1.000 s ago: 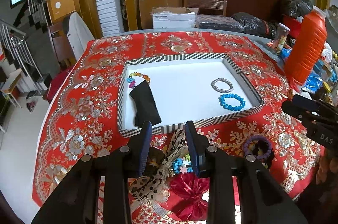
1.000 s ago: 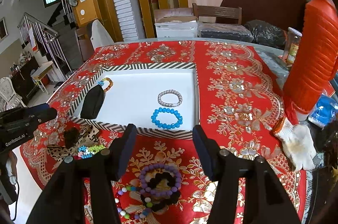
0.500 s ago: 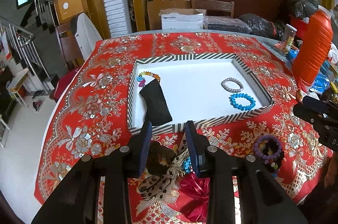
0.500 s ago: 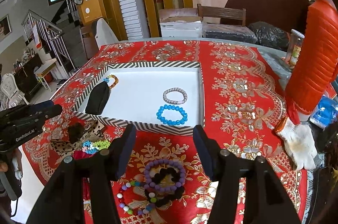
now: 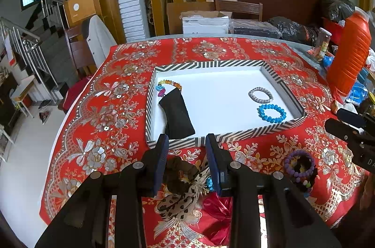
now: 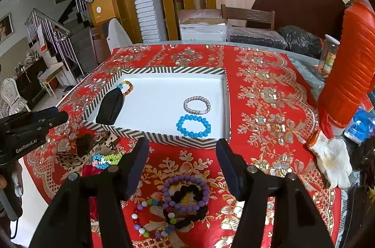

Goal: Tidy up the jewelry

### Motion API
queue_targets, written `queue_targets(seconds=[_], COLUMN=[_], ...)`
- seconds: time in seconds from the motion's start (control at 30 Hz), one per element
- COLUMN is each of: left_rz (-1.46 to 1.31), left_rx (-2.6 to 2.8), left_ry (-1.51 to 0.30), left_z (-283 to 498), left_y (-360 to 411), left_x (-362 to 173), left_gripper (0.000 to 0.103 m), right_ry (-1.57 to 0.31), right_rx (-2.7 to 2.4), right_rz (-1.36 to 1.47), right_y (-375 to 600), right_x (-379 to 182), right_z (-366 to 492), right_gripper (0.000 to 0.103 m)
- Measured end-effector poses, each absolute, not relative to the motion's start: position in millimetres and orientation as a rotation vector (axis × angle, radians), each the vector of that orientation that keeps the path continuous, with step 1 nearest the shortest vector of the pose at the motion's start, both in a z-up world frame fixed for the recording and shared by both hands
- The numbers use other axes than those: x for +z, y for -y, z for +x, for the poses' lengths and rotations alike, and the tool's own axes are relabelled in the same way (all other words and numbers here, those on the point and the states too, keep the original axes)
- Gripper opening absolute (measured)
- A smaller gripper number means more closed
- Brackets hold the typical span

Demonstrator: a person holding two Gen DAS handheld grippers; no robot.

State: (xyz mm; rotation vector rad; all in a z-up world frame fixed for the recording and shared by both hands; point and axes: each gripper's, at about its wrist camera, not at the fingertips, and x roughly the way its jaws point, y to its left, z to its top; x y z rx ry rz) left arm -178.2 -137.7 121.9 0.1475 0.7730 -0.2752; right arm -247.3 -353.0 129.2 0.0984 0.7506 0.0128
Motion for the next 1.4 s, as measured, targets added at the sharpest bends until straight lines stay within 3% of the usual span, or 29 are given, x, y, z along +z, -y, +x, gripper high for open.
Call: queue_targets(seconds=[0.37, 0.67, 1.17, 1.23, 1.3, 1.4], left_rz=[0.121, -0.072, -0.088, -0.092, -0.104, -0.104], left_rx=[-0.278, -0.355, -0.375, -0.352, -0.333, -0.319], left_ry=[-0.795, -0.897, -1.073, -1.079, -1.095, -1.115], left_z=[-178.0, -157.1, -143.6, -136.9, -130.5, -125.5], left_y=[129.2, 77.0, 83.5, 85.4, 86.4, 89.0], left_x=[118.5, 121.4, 57.7, 49.7, 42.9, 34.7], left_gripper=[0.028, 0.029, 0.030, 0.030, 0.030, 0.030], right_ry=[-0.769, -0.797, -0.904, -0.919, -0.932, -0.952], right_rx=[0.014, 0.044, 0.123, 0.181, 0.237, 0.309], right_rz=[0.084, 0.115, 0.212, 0.206, 0.158, 0.085], right_y=[348.0, 353.1, 369.8, 355.8, 334.3, 301.3], right_x=[126.3, 119.9, 89.6, 86.7, 82.8, 72.9], right_z=[-246.2, -243.3, -231.9, -225.4, -216.0, -201.7], right_gripper=[0.063, 0.063, 0.063, 0.060, 0.051, 0.049])
